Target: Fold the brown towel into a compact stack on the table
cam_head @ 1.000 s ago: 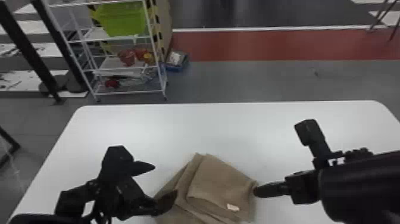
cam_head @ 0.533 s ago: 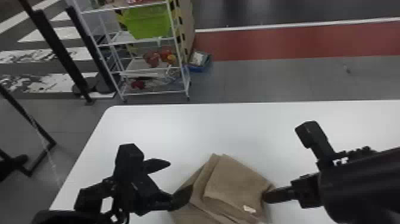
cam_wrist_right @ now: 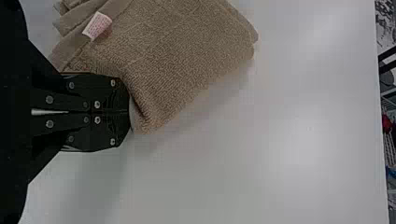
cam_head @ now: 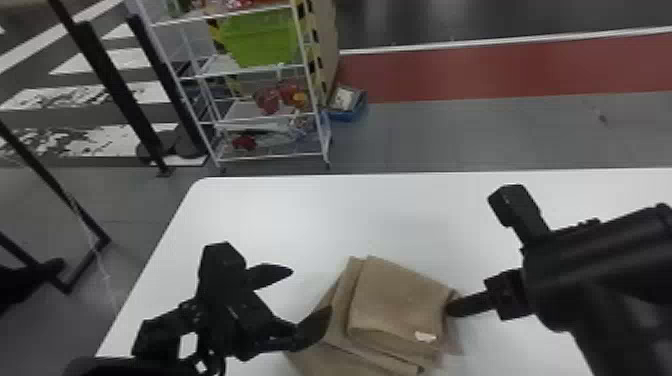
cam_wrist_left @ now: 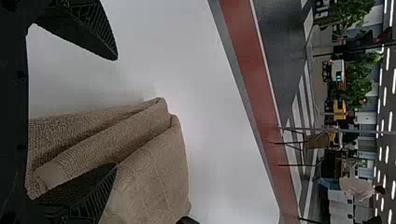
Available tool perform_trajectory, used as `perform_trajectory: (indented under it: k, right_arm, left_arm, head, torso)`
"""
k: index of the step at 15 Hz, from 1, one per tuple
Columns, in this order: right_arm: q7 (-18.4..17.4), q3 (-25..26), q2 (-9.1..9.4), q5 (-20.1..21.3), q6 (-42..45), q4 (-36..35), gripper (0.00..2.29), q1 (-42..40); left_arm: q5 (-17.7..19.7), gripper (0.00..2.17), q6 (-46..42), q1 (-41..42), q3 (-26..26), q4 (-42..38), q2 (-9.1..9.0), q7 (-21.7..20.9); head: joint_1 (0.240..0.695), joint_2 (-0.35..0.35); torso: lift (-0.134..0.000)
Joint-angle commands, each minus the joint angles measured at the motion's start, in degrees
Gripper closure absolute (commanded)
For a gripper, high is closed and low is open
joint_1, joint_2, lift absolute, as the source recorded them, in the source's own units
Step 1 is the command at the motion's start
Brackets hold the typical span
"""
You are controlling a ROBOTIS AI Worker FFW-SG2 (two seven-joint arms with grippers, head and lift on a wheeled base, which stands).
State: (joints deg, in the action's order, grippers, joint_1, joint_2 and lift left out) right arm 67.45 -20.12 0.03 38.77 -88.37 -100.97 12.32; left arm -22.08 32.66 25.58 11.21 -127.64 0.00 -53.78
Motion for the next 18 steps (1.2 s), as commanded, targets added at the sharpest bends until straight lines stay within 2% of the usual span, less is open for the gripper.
perform_trajectory:
  k: [1, 4, 6, 10, 14, 18]
  right_arm:
    - [-3.5, 0.4, 0.02, -2.6, -1.7, 4.2, 1.64, 2.3]
    - [-7.3, 1.3, 0.02, -6.8, -1.7, 5.3, 1.64, 3.1]
    - [-9.9, 1.5, 0.02, -8.2, 2.5, 5.5, 1.64, 3.2]
    - [-11.2, 2.2, 0.02, -12.2, 5.1, 6.0, 1.64, 3.1]
    - [-11.2, 2.7, 0.02, -12.7, 4.7, 5.2, 1.64, 2.3]
    - [-13.1, 4.6, 0.02, -16.7, 11.4, 1.1, 1.64, -0.3]
  left_arm:
    - [0.4, 0.07, -0.4, 0.2, 0.1, 0.0, -0.15, 0.3]
    - [0.5, 0.07, -0.4, 0.3, 0.1, 0.0, -0.15, 0.8]
    - [1.1, 0.07, -0.4, 0.3, 0.1, 0.1, -0.15, 1.6]
    - [1.2, 0.07, -0.4, 0.3, 0.1, 0.2, -0.15, 1.8]
    - [1.2, 0.07, -0.5, 0.3, 0.2, 0.4, -0.15, 1.8]
    - [1.3, 0.07, -1.4, 0.3, 0.1, 0.6, -0.15, 1.8]
  head:
    - [0.695, 0.212]
    - [0.695, 0.215]
    - [0.695, 0.224]
    - [0.695, 0.234]
    - [0.695, 0.238]
    - [0.695, 0.238]
  torso:
    - [-0.119]
    - [-0.119]
    - [-0.119]
    - [-0.119]
    - [-0.119]
    - [-0.119]
